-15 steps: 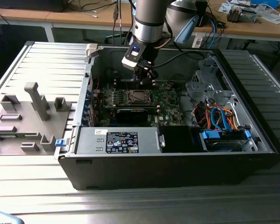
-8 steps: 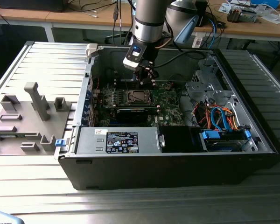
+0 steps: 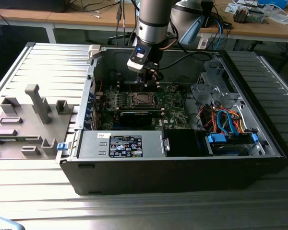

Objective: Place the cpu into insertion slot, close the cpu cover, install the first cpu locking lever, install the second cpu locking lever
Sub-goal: 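Install the first cpu locking lever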

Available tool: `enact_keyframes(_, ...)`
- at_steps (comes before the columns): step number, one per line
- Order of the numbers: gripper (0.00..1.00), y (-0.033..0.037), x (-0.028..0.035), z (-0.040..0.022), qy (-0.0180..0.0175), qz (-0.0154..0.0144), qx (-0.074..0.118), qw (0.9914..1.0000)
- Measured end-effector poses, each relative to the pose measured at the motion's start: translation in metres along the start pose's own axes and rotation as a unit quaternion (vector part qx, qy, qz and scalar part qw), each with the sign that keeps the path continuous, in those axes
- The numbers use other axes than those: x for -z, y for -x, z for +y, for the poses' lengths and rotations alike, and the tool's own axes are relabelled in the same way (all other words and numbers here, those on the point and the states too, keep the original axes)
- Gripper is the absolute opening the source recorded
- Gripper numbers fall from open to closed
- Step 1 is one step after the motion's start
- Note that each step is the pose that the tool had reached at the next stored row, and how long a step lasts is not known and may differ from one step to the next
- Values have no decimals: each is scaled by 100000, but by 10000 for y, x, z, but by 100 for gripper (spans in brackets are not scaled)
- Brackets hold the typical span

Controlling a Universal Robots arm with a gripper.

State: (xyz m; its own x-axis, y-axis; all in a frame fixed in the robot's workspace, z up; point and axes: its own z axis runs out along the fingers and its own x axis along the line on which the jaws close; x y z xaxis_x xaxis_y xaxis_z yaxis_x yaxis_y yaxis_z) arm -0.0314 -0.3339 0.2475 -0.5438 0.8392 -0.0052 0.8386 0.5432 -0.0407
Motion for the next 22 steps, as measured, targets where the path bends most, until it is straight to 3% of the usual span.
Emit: enact_keyframes(22, 11, 0, 0, 0, 14, -118, 2887, 99958)
